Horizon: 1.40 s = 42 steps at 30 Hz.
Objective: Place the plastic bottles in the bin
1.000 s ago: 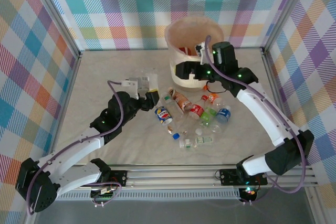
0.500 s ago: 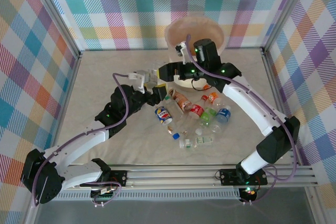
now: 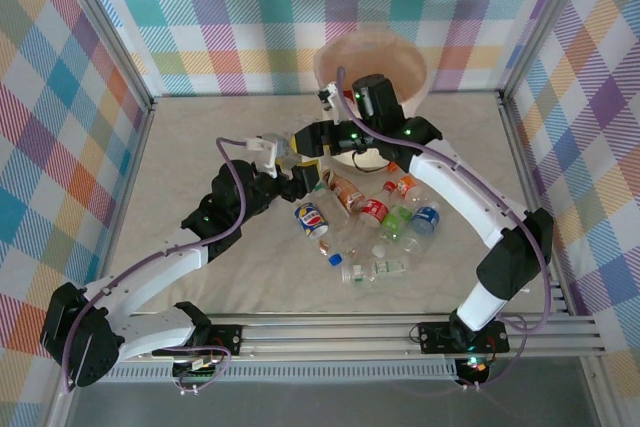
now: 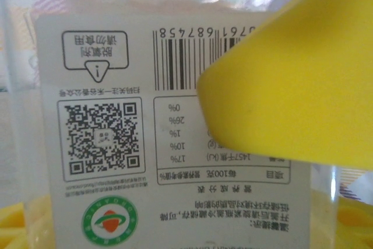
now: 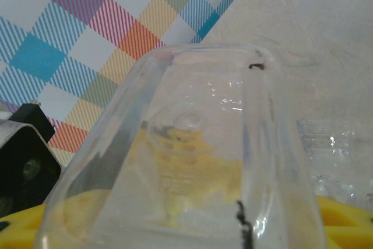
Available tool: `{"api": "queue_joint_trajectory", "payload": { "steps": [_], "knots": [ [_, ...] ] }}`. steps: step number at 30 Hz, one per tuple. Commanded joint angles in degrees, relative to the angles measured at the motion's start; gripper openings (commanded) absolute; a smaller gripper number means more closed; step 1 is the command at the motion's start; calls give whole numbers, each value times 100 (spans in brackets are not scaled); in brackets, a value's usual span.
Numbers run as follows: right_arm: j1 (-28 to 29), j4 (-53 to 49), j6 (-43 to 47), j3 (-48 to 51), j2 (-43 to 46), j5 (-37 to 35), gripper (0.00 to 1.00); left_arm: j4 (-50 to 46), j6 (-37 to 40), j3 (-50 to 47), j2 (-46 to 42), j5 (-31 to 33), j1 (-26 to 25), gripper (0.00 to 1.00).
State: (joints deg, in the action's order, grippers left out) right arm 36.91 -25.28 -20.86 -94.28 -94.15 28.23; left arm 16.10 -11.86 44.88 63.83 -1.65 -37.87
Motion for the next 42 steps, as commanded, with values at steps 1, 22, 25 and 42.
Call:
{"api": "queue_joint_trajectory", "payload": {
  "steps": [1,22,25,42],
  "knots": [
    [18,179,27,-178,-42,107,52,230,69,231,-98,-7,-89,70],
    [-125,-269,940,-1365,119,-2086,37,-737,-14,-473,-1536,943,-88,100],
    [-306,-150,950,-1610,92,-2471,37,-844,-36,-687,-1831,1275,-87,100],
    [-1621,-488,423,-3846,-1470,-3174,39,-1542,-351,-1170,-2761,2490,-81,100]
  ]
}}
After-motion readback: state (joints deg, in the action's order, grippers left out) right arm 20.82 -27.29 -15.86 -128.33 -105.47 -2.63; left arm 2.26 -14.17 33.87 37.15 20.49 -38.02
